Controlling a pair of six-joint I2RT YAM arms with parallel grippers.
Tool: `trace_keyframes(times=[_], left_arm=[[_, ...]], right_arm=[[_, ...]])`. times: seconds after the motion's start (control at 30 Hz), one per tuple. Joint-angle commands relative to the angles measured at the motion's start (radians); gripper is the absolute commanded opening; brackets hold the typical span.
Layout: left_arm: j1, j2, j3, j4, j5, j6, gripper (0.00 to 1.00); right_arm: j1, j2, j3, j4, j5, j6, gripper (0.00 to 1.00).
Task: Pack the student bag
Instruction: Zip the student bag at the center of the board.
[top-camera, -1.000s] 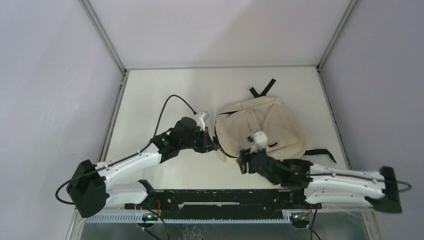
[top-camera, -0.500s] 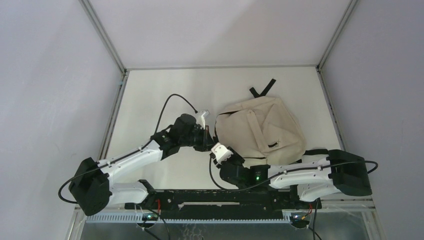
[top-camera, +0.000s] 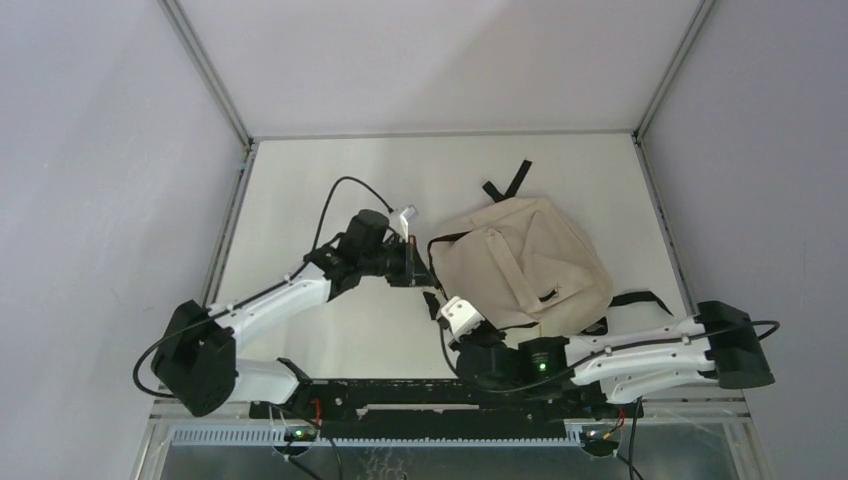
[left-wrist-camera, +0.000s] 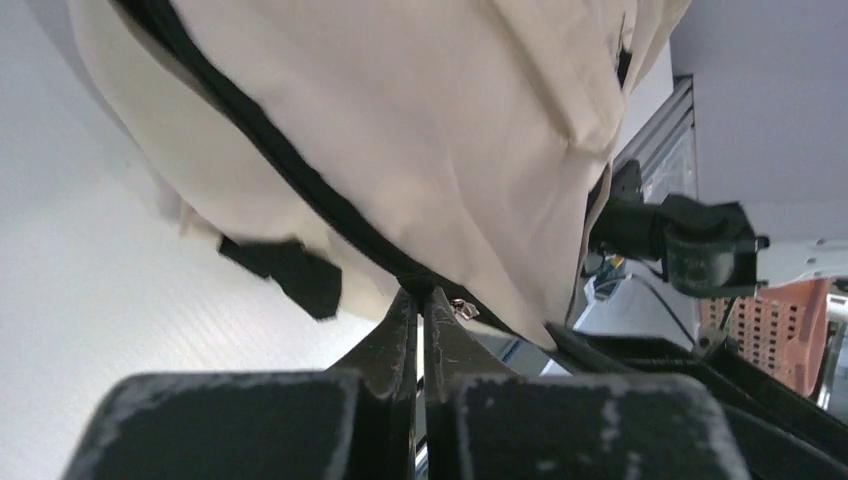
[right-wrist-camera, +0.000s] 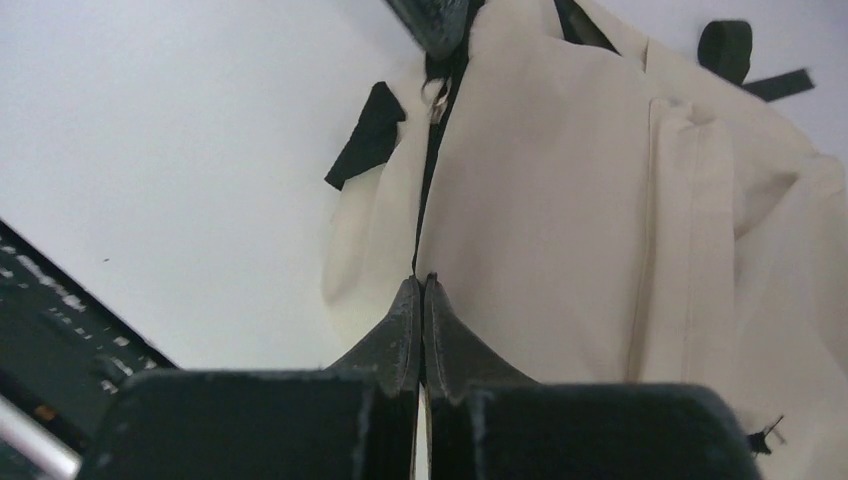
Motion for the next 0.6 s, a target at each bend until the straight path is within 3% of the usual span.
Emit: trace_keyframes(times=[0.0,0.3,0.5,0.53,0.57], left_arm=[[0.083,0.081,0.137,0.077,0.013,-0.008,0.0],[0.17,0.182,0.212,0.14,0.052,-0.063,0.0],[0.182,0.16,0.218,0.104,0.043,-0.039,0.0],[0.178,0.154,0.208,0.103,0.052,-0.039,0.0],[0.174,0.145,0.198,0.103,0.057,-0.039,0.0]], right_arm=[[0.056,-0.118,0.016,-0.215,0.018,0.212,0.0],[0.155,-0.244,0.025,-0.455,0.059,0.497,0.0],[0.185,-0.263,0.051,-0.501,0.07,0.526,0.0],[0.183,-0.266,0.061,-0.502,0.072,0.517,0.13],[0.183,-0.265,0.074,-0.499,0.074,0.505,0.39]])
